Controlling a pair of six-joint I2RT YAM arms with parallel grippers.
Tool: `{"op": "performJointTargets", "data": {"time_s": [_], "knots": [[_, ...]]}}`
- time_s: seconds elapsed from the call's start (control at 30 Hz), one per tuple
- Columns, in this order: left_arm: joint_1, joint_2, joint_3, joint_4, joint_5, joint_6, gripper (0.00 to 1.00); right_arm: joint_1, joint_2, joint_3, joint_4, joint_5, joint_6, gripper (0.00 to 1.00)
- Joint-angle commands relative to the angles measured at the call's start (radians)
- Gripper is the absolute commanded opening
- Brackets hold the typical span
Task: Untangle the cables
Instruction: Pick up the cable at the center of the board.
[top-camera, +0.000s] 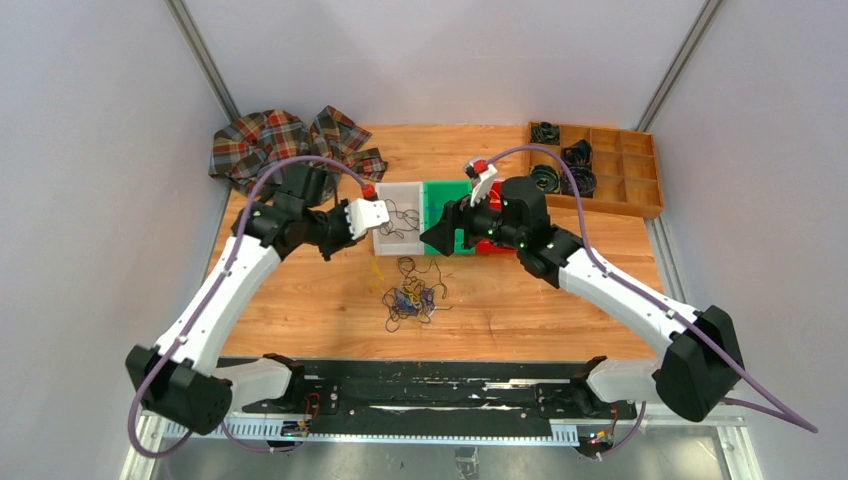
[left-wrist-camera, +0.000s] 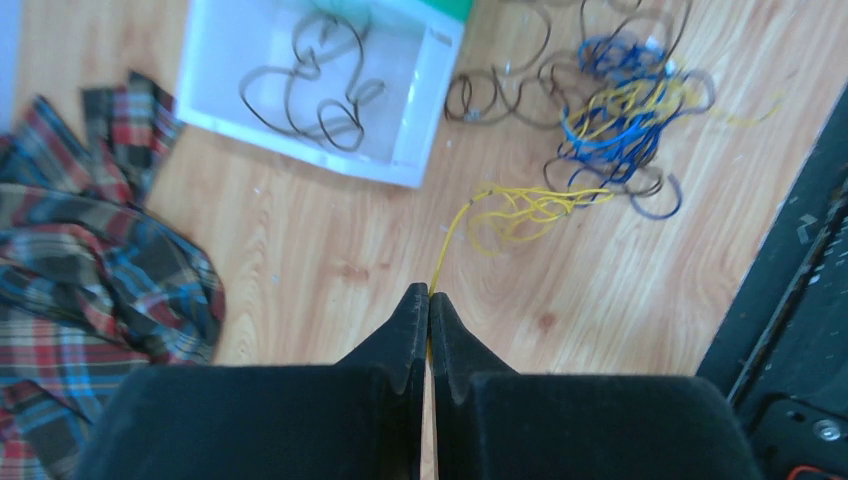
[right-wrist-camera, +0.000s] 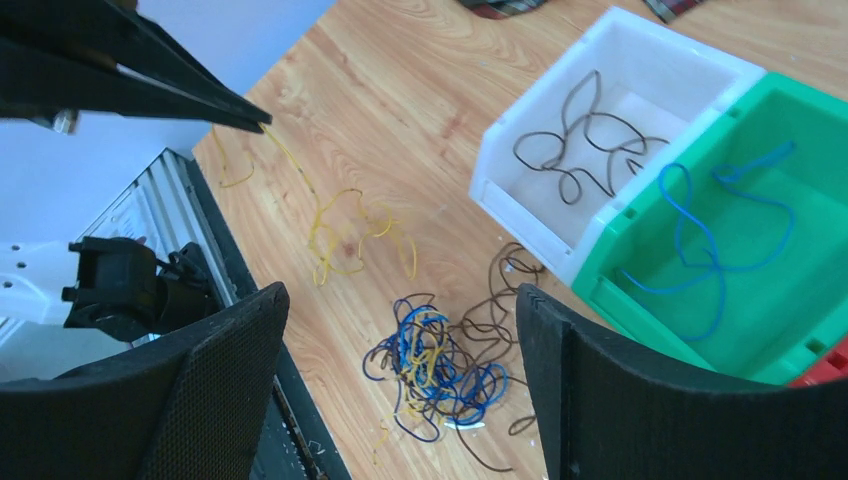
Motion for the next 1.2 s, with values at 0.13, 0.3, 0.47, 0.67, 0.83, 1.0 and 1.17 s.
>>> {"op": "performJointTargets", "data": {"time_s": [0.13, 0.3, 0.47, 0.67, 0.83, 1.0, 1.17], "knots": [[0.007, -0.066, 0.191, -0.125, 0.191, -0.146, 0.01, 0.172, 0.045, 0.039, 0.117, 0.008, -0.079, 0.83], [0.005, -0.092, 0.257, -0.124, 0.232, -0.211, 0.00, 0.261, 0.094, 0.049, 0.254, 0.040, -0.084, 0.84], [0.004, -0.118, 0.292, -0.124, 0.268, -0.253, 0.00, 0.294, 0.149, 0.096, 0.260, 0.060, -0.056, 0.79], [0.004, -0.139, 0.306, -0.124, 0.316, -0.293, 0.00, 0.297, 0.150, 0.084, 0.283, 0.089, -0.031, 0.70], [0.004, -0.146, 0.299, -0.123, 0.376, -0.338, 0.00, 0.298, 0.099, 0.043, 0.348, 0.118, -0.030, 0.55], [0.003, -0.149, 0.290, -0.123, 0.411, -0.370, 0.00, 0.297, 0.057, 0.017, 0.396, 0.088, -0.019, 0.39], [0.004, -0.148, 0.269, -0.123, 0.430, -0.381, 0.00, 0.298, 0.034, 0.017, 0.410, 0.020, 0.007, 0.29]]}}
